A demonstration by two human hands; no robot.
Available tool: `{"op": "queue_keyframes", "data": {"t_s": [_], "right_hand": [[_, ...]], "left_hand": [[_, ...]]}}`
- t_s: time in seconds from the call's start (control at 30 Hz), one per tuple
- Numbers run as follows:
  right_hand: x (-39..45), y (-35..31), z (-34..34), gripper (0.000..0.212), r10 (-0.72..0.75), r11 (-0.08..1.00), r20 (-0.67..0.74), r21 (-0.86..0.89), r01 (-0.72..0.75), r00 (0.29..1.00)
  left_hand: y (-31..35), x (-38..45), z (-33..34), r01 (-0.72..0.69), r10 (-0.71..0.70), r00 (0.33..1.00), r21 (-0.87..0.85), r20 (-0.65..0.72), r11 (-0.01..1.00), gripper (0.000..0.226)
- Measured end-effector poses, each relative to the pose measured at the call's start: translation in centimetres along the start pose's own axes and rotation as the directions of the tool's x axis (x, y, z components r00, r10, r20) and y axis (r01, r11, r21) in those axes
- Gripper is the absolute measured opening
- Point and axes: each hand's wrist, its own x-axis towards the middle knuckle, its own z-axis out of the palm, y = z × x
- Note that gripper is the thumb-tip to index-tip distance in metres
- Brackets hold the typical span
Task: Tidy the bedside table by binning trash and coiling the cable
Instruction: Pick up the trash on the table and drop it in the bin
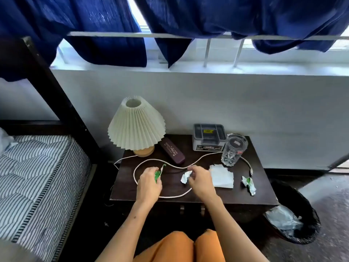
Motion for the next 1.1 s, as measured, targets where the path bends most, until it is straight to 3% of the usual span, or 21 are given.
{"op": "queue_keyframes", "data": {"t_s": [0.23,0.33,0.6,0.7,0.77,0.9,1.0,1.1], "right_hand": [[2.7,0.4,3.8,0.051,-0.001,0.976,0.168,-0.216,0.037,0.986],[3.3,0.5,4.7,0.047,0.020,0.953,0.193,-0.302,0.040,0.981],[3.4,0.7,6.0,0.028,0.019,0.900,0.080,-0.436,0.018,0.997],[3.6,0.8,5.7,0.029,0.011,0.907,0.075,-0.420,0.021,0.997],[3.6,0.8,5.4,0.027,0.045,0.948,0.017,-0.318,-0.037,0.999],[3.1,0.7,3.9,0.025,0.191,0.977,-0.104,0.113,-0.180,0.976],[2.3,0.7,1.7,0.023,0.346,0.822,-0.085,0.509,-0.258,0.935],[1.1,1.6,-0.3,0.020,0.404,0.702,-0.055,0.659,-0.271,0.913]], "left_hand": [[-2.4,3.8,3.1,-0.183,0.104,0.964,0.324,0.246,0.928,0.069],[-2.7,4.6,4.0,-0.226,0.075,0.939,0.439,0.336,0.870,0.070],[-3.1,4.9,5.1,-0.210,0.094,0.962,0.473,0.256,0.856,0.037],[-2.7,5.0,5.1,-0.127,0.056,0.976,0.347,0.208,0.929,0.032],[-2.2,4.8,5.0,0.045,-0.057,0.993,0.119,0.099,0.992,0.030],[-0.1,4.1,4.8,0.261,-0.260,0.965,-0.240,0.034,0.935,0.024],[2.5,3.3,5.4,0.373,-0.377,0.923,-0.426,0.080,0.824,0.014],[5.8,1.9,6.6,0.488,-0.450,0.863,-0.602,0.227,0.632,0.008]]}}
